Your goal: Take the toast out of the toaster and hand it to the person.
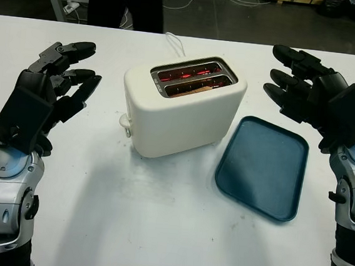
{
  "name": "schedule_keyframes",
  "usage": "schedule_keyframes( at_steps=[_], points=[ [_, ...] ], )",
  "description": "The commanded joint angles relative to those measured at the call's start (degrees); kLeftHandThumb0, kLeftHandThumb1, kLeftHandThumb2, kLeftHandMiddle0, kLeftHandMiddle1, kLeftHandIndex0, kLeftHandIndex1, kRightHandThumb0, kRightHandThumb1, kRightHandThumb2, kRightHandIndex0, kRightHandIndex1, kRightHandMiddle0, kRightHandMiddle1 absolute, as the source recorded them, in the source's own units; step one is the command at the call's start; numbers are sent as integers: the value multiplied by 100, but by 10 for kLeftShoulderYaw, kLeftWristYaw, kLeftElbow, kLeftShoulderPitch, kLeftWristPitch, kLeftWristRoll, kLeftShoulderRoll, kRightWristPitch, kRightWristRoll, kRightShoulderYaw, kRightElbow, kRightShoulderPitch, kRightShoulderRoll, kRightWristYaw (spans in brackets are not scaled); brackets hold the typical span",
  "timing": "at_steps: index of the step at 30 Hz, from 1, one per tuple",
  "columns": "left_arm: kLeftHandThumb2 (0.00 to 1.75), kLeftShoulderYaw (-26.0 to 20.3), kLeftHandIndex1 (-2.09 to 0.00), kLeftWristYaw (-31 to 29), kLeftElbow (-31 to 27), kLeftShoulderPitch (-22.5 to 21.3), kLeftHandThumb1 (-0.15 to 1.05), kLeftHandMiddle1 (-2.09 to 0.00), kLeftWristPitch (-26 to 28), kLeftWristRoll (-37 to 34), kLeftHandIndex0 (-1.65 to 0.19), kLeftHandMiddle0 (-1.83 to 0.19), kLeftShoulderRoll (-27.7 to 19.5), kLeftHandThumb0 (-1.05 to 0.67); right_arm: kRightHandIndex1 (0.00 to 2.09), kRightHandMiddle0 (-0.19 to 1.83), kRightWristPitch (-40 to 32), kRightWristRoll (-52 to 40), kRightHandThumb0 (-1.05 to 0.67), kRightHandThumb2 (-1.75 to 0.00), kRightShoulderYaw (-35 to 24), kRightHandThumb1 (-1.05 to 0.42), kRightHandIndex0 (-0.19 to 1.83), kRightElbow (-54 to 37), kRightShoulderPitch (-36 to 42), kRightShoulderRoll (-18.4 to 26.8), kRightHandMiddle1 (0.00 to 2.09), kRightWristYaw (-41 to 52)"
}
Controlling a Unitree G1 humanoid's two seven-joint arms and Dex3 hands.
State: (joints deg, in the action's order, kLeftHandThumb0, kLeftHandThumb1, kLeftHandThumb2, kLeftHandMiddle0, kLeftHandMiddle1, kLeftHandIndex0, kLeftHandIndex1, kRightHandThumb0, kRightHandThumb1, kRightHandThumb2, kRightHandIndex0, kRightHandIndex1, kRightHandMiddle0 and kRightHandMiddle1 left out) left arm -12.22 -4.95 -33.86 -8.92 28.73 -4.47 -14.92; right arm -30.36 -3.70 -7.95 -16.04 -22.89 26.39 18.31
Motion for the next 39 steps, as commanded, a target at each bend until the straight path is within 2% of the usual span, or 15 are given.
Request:
schedule_keyframes(
  at_steps=[1, 39],
  points=[
    [21, -1, -53, 2, -1, 5, 92, -90, -12, 3, -34, -21, -1, -70, 2, 32, 4, -7, -33, -32, -4, -92, 33, 0, 0, -1, 1, 0],
    [21, -1, -53, 5, -6, 7, 92, -90, -9, 5, -35, -22, 0, -71, 0, 30, -16, -19, -32, -33, -6, -92, 30, -11, 0, -11, 0, -8]
  ],
)
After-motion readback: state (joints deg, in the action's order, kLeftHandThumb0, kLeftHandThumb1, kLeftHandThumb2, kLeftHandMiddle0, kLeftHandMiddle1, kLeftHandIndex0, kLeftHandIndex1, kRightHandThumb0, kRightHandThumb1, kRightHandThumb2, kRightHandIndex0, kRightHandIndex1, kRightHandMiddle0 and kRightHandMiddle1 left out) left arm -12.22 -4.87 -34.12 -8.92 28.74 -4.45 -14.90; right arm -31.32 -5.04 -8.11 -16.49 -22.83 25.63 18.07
